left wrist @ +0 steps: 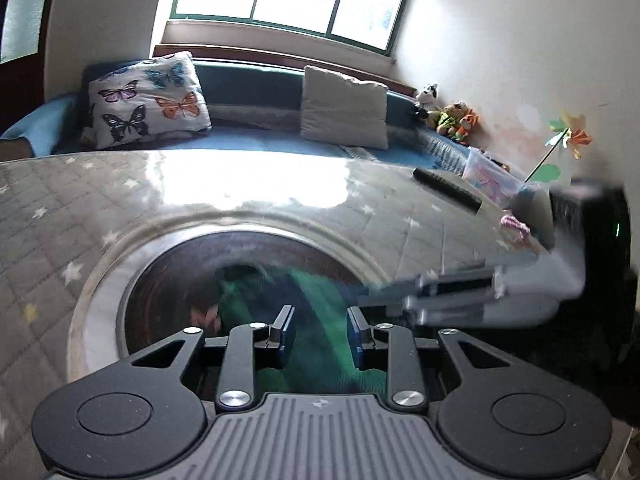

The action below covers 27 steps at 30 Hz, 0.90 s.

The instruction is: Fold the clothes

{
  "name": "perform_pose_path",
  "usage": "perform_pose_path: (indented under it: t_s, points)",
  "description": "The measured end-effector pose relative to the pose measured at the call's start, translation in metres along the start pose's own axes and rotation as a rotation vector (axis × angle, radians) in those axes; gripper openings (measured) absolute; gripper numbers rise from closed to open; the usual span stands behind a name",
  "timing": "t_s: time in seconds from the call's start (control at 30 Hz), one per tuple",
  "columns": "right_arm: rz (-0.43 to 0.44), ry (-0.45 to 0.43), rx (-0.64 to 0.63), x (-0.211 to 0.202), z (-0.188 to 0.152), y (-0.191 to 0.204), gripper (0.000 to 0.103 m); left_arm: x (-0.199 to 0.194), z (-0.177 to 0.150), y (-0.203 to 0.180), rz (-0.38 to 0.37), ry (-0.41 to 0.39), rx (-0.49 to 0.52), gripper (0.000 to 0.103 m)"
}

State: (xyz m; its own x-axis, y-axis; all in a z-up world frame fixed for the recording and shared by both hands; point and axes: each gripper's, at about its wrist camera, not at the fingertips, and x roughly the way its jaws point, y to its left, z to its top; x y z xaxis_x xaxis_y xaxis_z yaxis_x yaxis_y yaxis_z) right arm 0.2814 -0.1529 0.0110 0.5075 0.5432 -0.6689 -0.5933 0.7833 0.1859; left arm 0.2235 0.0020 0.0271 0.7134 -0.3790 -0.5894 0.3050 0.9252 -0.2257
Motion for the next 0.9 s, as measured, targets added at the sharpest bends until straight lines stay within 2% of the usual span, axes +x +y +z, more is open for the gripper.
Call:
perform_pose_path:
  t_s: [0.13, 0.2, 0.37, 0.6, 0.73, 0.9]
  points:
    - [-0.021, 0.016, 0.005, 0.006, -0.007, -0.003, 0.013, 0.029, 0.008, 0.007, 0.011, 0.020, 0.010, 0.022]
    - [-0.038, 0.018, -0.009, 0.006, -0.009, -0.001, 0.013, 0.039, 0.008, 0.011, 0.052, 0.032, 0.019, 0.020]
    - [-0.046, 0.017, -0.023, 0.008, -0.011, -0.002, 0.013, 0.057, 0.000, 0.027, 0.074, 0.054, -0.016, 0.015]
    - [-0.046, -0.013, -0.061, -0.011, -0.011, 0.007, 0.014, 0.038, 0.008, 0.025, 0.075, 0.041, -0.020, 0.016]
    - [0.004, -0.049, -0.130, -0.036, -0.013, 0.035, 0.015, 0.018, 0.011, 0.023, 0.072, 0.026, -0.018, 0.016]
    - [0.097, -0.032, -0.244, -0.046, -0.029, 0.080, 0.020, -0.001, 0.007, 0.013, 0.062, 0.023, 0.003, 0.017]
